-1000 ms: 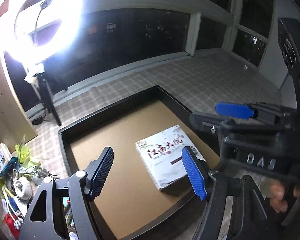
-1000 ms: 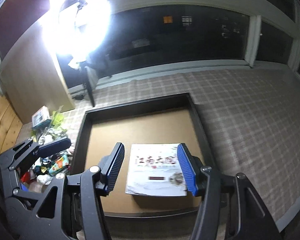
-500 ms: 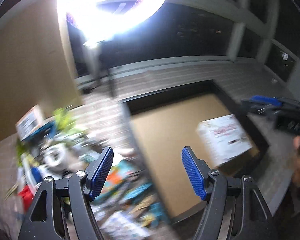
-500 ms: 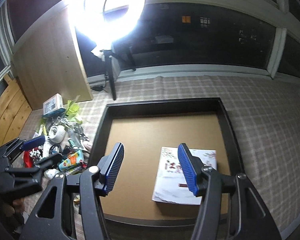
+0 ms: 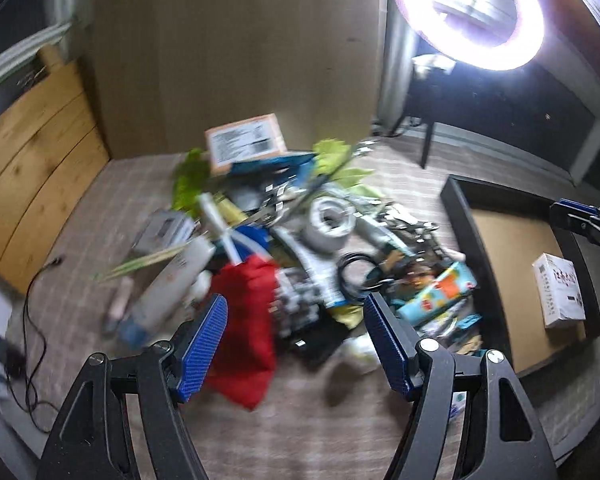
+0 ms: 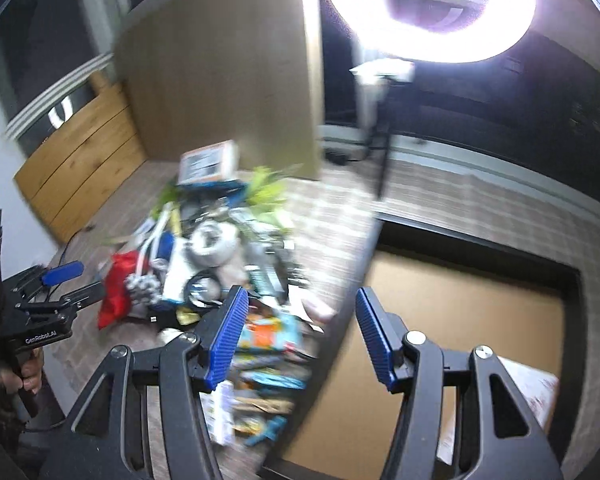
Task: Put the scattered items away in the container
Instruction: 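Move both grippers back over the pile of items, then grasp the silver metal clip with the right gripper while the left grasps the white plug adapter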
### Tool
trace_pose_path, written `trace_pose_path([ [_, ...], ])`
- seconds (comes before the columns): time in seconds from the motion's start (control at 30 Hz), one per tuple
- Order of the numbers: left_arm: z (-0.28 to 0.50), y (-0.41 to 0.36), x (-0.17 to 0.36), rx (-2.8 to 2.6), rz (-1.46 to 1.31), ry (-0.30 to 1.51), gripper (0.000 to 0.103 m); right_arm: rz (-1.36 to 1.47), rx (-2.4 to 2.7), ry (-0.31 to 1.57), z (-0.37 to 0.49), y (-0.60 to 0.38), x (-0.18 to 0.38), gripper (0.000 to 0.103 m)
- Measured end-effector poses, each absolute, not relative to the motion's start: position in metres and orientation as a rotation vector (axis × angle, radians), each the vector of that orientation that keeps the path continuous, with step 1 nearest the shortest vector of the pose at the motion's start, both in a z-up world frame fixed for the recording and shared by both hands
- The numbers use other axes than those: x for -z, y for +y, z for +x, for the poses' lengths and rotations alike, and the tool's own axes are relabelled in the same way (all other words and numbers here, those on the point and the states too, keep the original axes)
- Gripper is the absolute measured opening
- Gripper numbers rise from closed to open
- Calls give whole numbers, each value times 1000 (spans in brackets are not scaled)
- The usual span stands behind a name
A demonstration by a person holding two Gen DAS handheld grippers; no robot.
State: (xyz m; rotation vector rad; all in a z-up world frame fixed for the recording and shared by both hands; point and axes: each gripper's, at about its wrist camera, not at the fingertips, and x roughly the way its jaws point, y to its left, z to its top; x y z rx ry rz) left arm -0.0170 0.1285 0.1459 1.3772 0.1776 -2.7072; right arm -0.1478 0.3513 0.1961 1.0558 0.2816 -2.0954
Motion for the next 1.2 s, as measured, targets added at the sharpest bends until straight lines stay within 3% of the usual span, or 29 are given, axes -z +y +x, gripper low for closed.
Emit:
trace_pose_path([
  [0.3, -50, 117, -150, 2756, 1409, 115, 67, 1082, 2011, 441, -161, 287, -175, 46],
  [0.43, -92, 120, -149, 2774, 1481, 42, 59, 1154, 1982, 491, -188, 276, -161, 38],
  [0.63, -150, 136, -122, 2755, 1696, -59, 57, 1277, 1861, 498, -226, 252, -137, 38],
  [0.77, -173, 143, -99, 2698, 1812, -95, 47, 1330, 1808, 602, -235, 231, -110, 38],
  [1.2, -206, 146, -60, 2610, 2029, -141, 47, 1388, 1746, 696, -251, 208, -73, 38],
])
